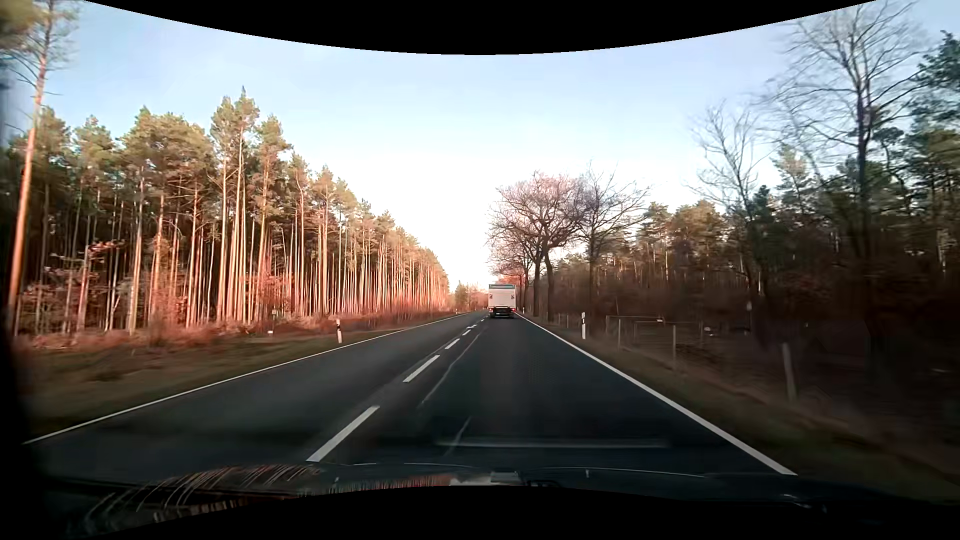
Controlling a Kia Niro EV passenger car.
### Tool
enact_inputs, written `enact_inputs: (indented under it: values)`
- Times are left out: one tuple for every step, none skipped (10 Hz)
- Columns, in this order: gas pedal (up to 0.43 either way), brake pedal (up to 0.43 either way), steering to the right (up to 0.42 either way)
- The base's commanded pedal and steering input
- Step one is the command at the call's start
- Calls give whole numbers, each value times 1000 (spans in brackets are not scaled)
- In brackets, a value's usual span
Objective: Follow the waypoints while adhering to traffic rules and regulations
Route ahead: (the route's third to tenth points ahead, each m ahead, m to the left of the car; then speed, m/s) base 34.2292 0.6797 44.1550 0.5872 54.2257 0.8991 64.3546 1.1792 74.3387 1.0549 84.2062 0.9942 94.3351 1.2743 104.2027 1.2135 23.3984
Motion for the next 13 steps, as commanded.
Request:
enact_inputs:
  values:
    - [150, 0, -1]
    - [138, 0, -1]
    - [130, 0, -1]
    - [130, 0, -1]
    - [130, 0, -1]
    - [118, 0, -1]
    - [118, 0, -2]
    - [110, 0, -2]
    - [110, 0, -2]
    - [110, 0, -2]
    - [98, 0, -2]
    - [98, 0, -2]
    - [98, 0, -2]
